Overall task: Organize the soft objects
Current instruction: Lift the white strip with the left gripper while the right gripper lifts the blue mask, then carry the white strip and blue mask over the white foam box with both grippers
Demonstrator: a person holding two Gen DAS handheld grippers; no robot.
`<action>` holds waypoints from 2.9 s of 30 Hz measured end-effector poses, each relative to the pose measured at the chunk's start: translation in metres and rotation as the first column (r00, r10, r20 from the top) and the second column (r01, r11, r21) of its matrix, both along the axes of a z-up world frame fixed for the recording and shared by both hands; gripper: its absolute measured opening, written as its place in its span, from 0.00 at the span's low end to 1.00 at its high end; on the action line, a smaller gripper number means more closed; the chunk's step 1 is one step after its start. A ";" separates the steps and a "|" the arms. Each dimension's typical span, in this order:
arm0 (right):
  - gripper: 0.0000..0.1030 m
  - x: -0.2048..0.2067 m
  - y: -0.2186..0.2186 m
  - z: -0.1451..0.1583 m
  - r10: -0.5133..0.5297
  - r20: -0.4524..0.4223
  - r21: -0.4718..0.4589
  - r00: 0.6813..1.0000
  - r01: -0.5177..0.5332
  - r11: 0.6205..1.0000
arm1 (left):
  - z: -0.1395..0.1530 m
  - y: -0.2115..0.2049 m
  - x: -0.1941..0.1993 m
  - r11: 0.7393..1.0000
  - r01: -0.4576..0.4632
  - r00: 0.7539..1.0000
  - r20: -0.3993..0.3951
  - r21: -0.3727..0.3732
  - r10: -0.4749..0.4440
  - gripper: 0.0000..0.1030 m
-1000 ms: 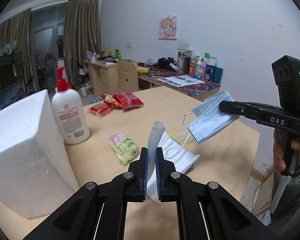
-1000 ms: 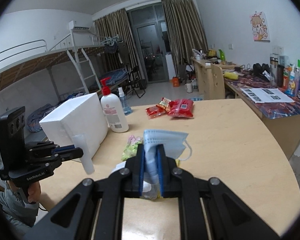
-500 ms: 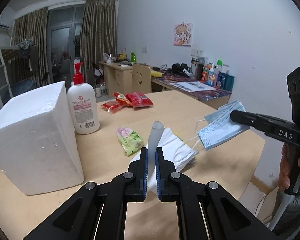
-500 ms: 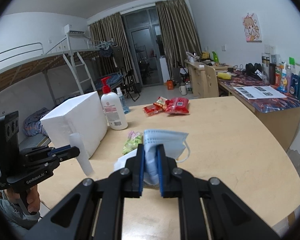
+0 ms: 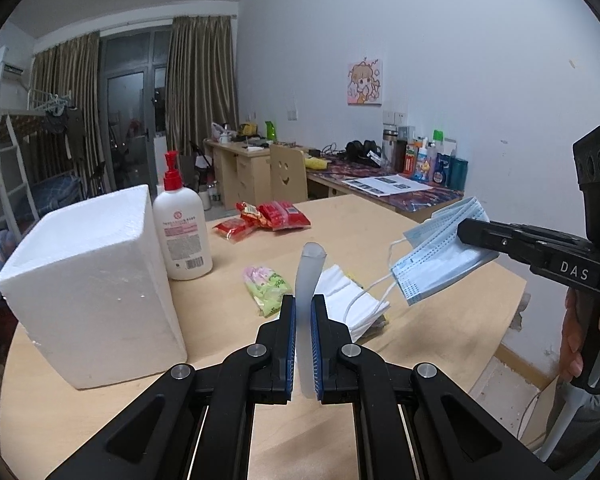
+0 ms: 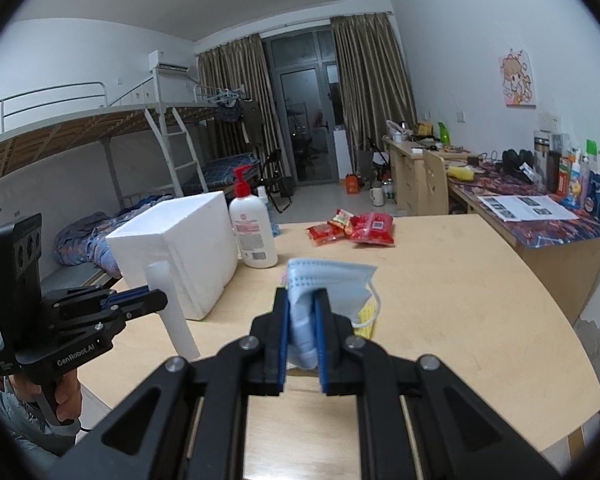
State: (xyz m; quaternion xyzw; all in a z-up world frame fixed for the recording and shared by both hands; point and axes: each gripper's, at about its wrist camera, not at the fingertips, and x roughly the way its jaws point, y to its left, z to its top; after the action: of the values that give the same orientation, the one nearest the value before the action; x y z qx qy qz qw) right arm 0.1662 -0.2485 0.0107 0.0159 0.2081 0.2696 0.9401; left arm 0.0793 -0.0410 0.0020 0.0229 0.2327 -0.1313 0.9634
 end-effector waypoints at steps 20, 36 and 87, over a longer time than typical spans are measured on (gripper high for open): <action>0.14 -0.014 0.050 -0.001 0.173 0.021 -0.005 0.985 -0.173 0.985 | 0.011 0.044 -0.042 0.985 -0.172 0.984 0.050 0.027 0.171 0.07; 0.14 -0.025 0.107 0.002 0.340 0.030 -0.013 0.940 -0.340 0.940 | 0.018 0.094 -0.080 0.943 -0.332 0.941 0.071 -0.003 0.331 0.07; 0.14 0.025 0.171 0.077 0.443 0.080 -0.004 0.893 -0.444 0.896 | 0.091 0.141 -0.010 0.923 -0.385 0.921 0.056 0.003 0.385 0.07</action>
State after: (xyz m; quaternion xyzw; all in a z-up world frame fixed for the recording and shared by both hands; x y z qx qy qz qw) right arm 0.1907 -0.0770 0.0879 -0.0359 0.1670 0.4788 0.8611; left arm 0.0692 0.0999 0.0925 -0.0128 0.2071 0.0627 0.9762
